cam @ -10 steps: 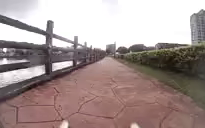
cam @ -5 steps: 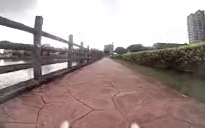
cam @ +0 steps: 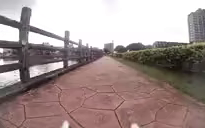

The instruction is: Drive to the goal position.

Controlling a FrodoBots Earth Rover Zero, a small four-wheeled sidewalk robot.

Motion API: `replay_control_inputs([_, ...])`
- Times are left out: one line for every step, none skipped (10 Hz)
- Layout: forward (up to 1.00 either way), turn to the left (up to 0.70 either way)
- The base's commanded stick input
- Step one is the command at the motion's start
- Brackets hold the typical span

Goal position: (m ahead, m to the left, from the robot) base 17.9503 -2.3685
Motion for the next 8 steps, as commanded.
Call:
replay_control_inputs([0.7, -0.34])
replay_control_inputs([0.7, -0.25])
replay_control_inputs([0.7, -0.11])
replay_control_inputs([0.7, -0.04])
replay_control_inputs([0.7, 0.0])
replay_control_inputs([0.7, 0.0])
replay_control_inputs([0.7, 0.0])
replay_control_inputs([0.7, 0.0])
